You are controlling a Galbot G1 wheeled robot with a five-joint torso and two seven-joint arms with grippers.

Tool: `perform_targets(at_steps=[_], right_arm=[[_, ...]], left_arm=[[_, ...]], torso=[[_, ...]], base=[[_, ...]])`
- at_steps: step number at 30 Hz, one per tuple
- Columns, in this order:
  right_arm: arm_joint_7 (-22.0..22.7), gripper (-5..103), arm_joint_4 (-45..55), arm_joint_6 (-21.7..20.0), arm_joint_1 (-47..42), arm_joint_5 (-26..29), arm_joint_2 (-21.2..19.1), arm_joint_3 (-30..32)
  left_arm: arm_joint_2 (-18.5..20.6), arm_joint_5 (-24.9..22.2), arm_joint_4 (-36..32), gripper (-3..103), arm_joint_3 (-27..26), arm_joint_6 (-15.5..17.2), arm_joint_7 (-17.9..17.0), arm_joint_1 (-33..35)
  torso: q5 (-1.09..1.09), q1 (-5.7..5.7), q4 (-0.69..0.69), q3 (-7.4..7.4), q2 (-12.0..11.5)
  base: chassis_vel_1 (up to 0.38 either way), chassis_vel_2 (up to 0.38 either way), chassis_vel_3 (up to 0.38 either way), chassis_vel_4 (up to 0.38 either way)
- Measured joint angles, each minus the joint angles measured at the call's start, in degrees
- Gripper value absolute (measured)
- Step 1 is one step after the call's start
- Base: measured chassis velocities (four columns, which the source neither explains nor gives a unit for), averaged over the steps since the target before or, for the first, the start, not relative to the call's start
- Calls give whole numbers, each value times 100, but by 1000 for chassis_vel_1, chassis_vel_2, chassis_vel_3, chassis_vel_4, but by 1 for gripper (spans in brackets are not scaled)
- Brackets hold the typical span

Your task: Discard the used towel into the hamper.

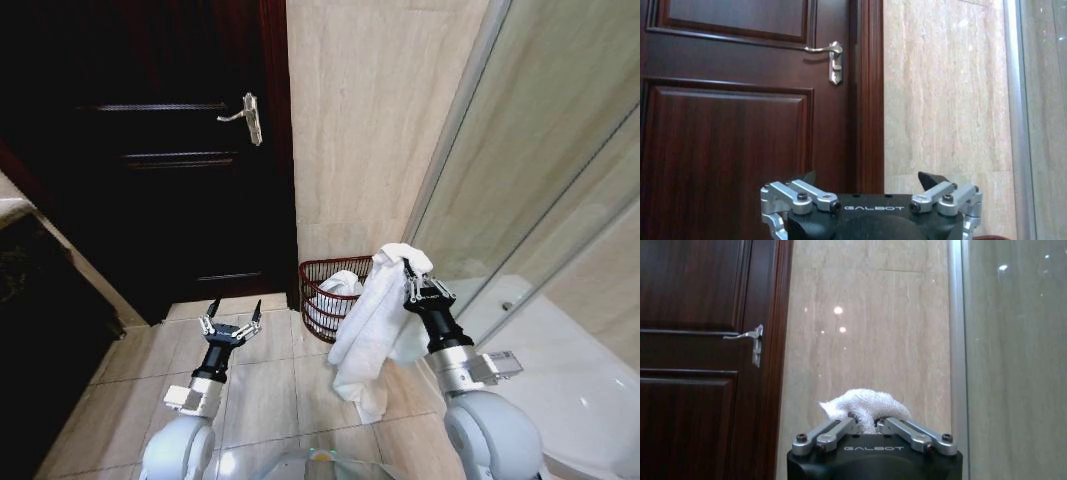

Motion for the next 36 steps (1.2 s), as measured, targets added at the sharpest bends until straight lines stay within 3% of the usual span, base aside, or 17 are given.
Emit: perform_targets(at_steps=[36], right_arm=[[-11, 7, -42, 23, 7, -80, 51, 0]], left_arm=[[16, -16, 24, 100, -13, -7, -9, 13]], torso=[[0, 321, 0, 504, 826]], base=[[0, 0, 0, 0]])
